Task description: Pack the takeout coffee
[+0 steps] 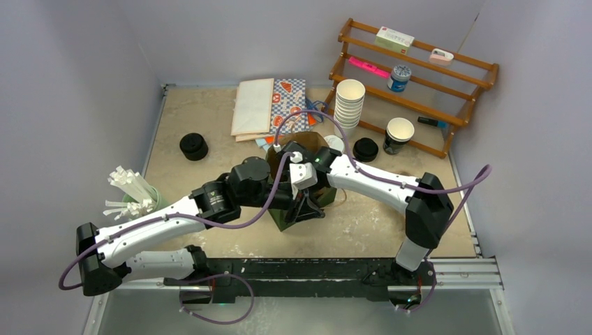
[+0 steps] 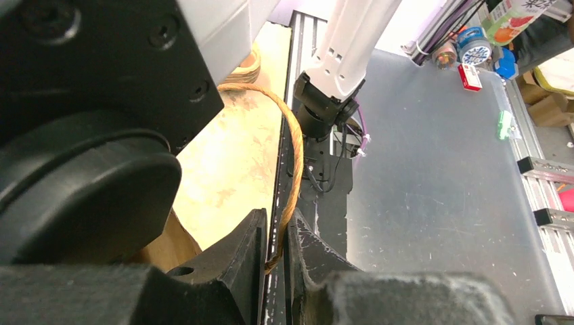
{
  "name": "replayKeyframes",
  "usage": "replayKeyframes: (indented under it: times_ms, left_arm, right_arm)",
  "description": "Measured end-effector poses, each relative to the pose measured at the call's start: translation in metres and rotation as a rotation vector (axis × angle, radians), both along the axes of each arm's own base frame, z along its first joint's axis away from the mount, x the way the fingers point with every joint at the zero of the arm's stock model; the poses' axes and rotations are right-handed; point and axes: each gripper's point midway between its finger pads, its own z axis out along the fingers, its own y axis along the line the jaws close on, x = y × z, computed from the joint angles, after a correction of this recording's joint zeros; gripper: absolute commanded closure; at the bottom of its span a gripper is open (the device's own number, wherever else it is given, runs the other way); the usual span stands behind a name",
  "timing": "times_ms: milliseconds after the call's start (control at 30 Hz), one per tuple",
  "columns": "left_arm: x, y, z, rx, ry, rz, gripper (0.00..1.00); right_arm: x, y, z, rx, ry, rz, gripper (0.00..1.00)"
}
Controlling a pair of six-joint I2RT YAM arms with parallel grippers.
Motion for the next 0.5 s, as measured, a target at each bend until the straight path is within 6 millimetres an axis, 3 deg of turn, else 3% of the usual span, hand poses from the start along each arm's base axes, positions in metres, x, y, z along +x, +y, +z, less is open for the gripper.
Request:
replayKeyframes:
  times_ms: [500]
  left_arm:
    - [0.002,0.0086,0.0048,0.005,-0.02,0.055,0.86]
  right_arm:
    - [-0.0012,0.0026,-0.0083,-0.012,0.004,0.004,0.85]
